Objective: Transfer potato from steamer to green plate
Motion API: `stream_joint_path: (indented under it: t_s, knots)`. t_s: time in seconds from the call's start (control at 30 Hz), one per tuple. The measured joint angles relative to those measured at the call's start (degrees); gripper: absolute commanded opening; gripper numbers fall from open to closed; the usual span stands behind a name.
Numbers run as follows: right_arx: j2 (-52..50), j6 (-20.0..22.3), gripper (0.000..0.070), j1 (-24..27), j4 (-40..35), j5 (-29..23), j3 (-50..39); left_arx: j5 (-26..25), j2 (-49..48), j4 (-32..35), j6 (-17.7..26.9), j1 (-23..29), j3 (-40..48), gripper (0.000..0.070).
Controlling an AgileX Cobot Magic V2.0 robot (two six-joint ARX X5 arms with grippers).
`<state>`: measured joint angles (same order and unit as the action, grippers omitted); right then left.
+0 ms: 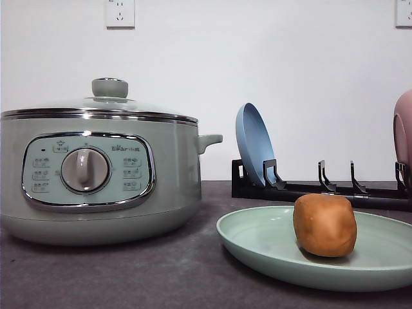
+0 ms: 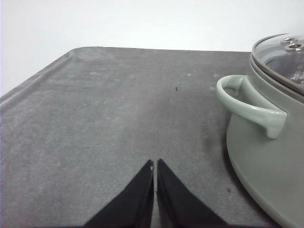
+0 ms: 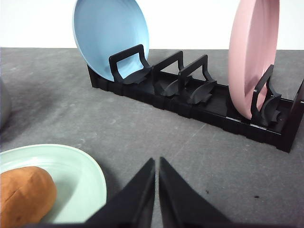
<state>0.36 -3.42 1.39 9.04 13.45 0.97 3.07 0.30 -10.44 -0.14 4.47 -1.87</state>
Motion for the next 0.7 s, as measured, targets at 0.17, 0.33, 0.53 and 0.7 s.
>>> stream_joint_path:
  t_s: [0.17, 0.33, 0.53, 0.7]
  knots:
    - [0.0, 0.0, 0.0001, 0.0, 0.0, 0.0, 0.0, 0.0, 0.0, 0.02, 0.02, 0.0, 0.0, 0.0002]
    - [0.0, 0.0, 0.0001, 0.0, 0.0, 0.0, 0.0, 0.0, 0.0, 0.0, 0.02, 0.0, 0.02, 0.0002]
    - [-0.02, 0.0, 0.0001, 0.0, 0.0, 0.0, -0.02, 0.0, 0.0, 0.0, 0.0, 0.0, 0.0, 0.0001]
    - [0.0, 0.0, 0.0001, 0.0, 0.0, 0.0, 0.0, 0.0, 0.0, 0.0, 0.0, 0.0, 0.0, 0.0002]
